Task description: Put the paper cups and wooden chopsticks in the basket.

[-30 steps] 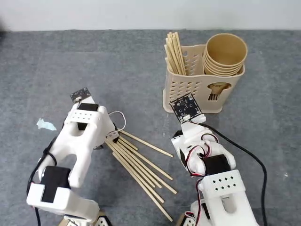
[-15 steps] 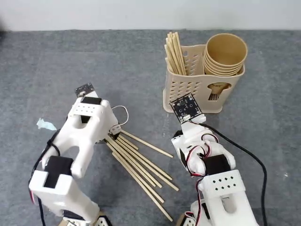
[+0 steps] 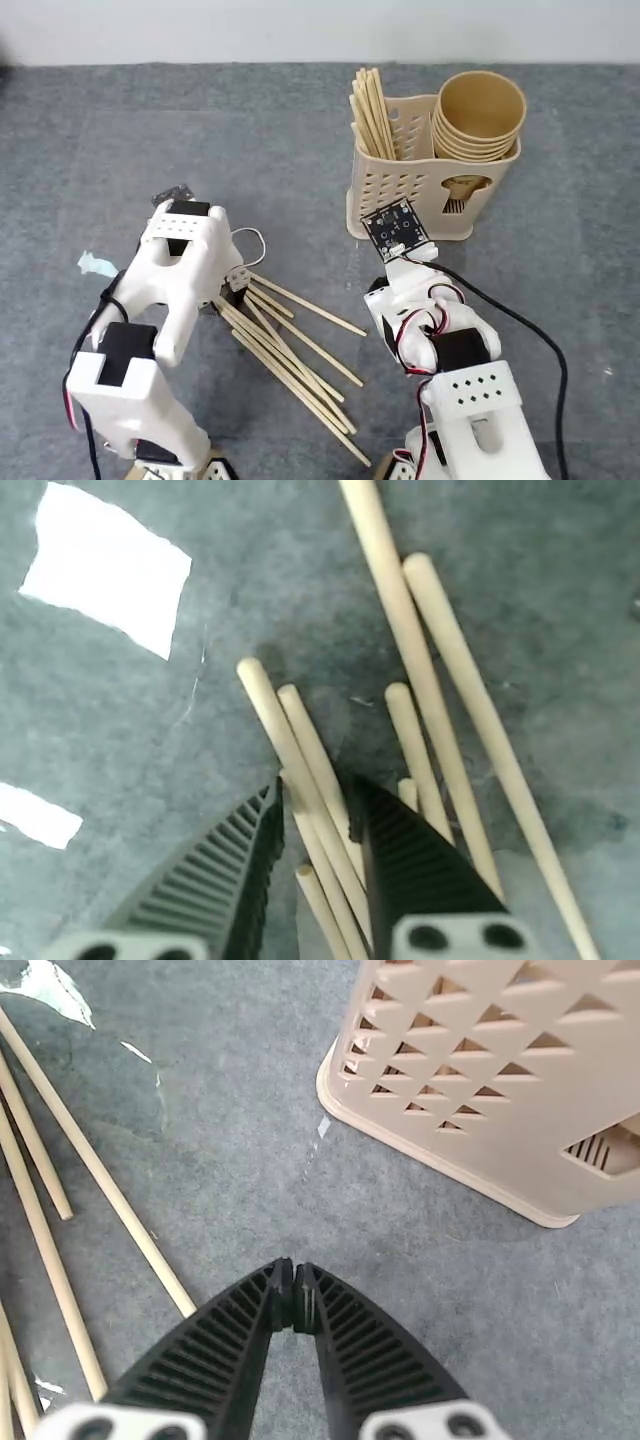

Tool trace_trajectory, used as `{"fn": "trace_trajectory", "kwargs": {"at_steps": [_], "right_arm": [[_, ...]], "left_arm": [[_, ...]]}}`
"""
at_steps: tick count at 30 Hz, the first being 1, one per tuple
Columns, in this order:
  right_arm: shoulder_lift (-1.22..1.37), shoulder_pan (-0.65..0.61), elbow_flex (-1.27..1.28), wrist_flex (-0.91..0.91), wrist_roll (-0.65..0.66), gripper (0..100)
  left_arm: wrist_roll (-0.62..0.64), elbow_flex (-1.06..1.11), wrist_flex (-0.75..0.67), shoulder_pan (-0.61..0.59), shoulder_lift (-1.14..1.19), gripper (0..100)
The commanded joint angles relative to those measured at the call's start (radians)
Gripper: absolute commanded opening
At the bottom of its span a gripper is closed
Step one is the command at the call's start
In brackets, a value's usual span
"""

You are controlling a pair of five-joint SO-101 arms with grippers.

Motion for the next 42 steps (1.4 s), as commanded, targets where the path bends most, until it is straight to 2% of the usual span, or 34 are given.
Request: {"fn": "trace_trajectory", "kwargs": {"at_steps": [1, 7, 12, 16, 20, 30, 42], "right_arm": [[-0.021, -0.001, -0.008, -0.013, 0.011, 1.9], [-0.022, -0.001, -0.008, -0.013, 0.011, 1.9], [-0.022, -0.001, -0.008, -0.013, 0.011, 1.9], [-0.022, -0.001, -0.008, -0.013, 0.011, 1.9], [-0.022, -0.001, -0.008, -0.013, 0.011, 1.9], [-0.027, -0.001, -0.008, -0.013, 0.012, 1.9], [-0.030, 0.024, -0.008, -0.013, 0.014, 1.5]], "left_arm": [[0.008, 0.012, -0.006, -0.020, 0.031, 10], [0.011, 0.012, -0.118, -0.015, 0.032, 10], [0.012, 0.005, -0.126, 0.031, 0.031, 10], [0.012, 0.002, -0.127, 0.066, 0.025, 1], [0.014, -0.042, -0.109, 0.074, 0.023, 1], [0.014, -0.252, 0.052, 0.074, 0.021, 1], [0.014, -0.733, 0.370, 0.072, 0.021, 1]]}}
